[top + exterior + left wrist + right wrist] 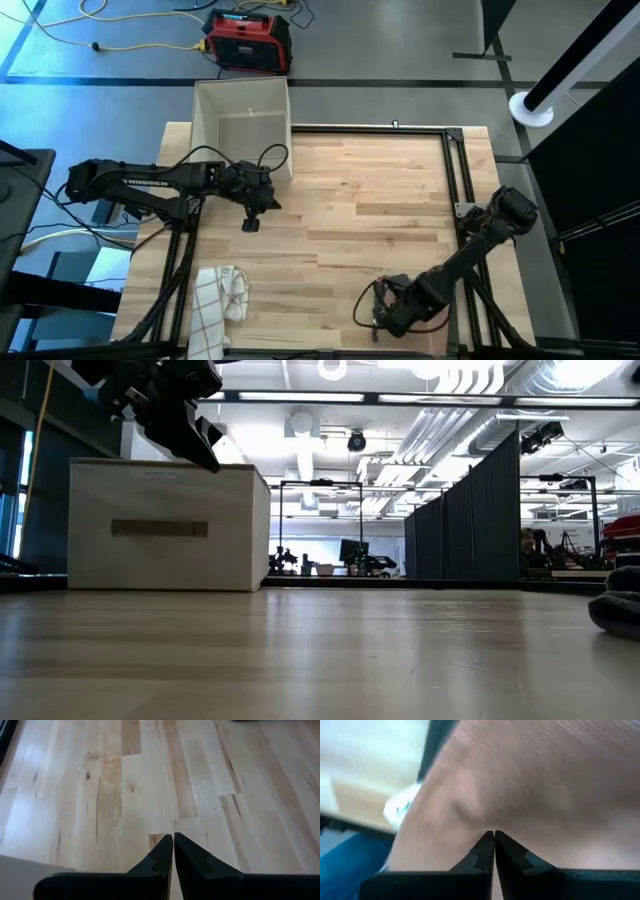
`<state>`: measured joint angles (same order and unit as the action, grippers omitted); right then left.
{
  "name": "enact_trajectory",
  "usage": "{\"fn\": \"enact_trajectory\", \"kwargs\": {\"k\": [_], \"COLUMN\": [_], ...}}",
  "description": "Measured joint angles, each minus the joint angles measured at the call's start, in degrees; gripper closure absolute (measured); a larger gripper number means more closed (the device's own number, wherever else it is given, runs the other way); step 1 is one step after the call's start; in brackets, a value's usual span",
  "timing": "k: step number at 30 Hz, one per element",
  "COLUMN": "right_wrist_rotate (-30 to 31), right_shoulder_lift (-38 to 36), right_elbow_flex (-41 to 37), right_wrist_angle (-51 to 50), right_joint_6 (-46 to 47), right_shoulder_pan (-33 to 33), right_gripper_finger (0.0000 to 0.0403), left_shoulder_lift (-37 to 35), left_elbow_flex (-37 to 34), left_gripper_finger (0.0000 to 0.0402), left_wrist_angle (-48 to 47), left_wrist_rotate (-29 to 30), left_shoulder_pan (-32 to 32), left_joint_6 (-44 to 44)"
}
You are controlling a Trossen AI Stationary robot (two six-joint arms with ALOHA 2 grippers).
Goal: Fold towel
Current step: Move the stacked towels to the top right of the table
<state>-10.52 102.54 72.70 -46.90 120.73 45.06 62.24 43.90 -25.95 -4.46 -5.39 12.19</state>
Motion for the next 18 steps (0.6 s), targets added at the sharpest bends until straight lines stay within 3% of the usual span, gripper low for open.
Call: {"fn": "enact_trajectory", "kwargs": {"k": [4,7,18], "right_wrist_rotate": [-0.5,-4.2,-10.1], "right_shoulder_lift": [-1.7,-0.9,1.9], "right_elbow_flex": [4.1,5.4,-3.4], "right_wrist_angle": [-3.0,-2.2,-6.7], "right_joint_6": [6.8,7.9,8.0], "right_shoulder_pan": [3.9,5.8,8.6], "right_gripper_finger": [0.0403,0.0403,0.0403], "left_shoulder_lift": [0.0,0.0,0.0], "left_elbow_flex": [0.0,0.0,0.0], "left_gripper_finger": [0.0393,0.0393,0.0393], "left_wrist_angle": [0.0,0.0,0.1], "left_wrist_rotate": [0.0,-0.1,0.1], "left_shoulder_pan": [0.0,0.0,-0.3], "left_joint_6": [0.0,0.0,1.0]}}
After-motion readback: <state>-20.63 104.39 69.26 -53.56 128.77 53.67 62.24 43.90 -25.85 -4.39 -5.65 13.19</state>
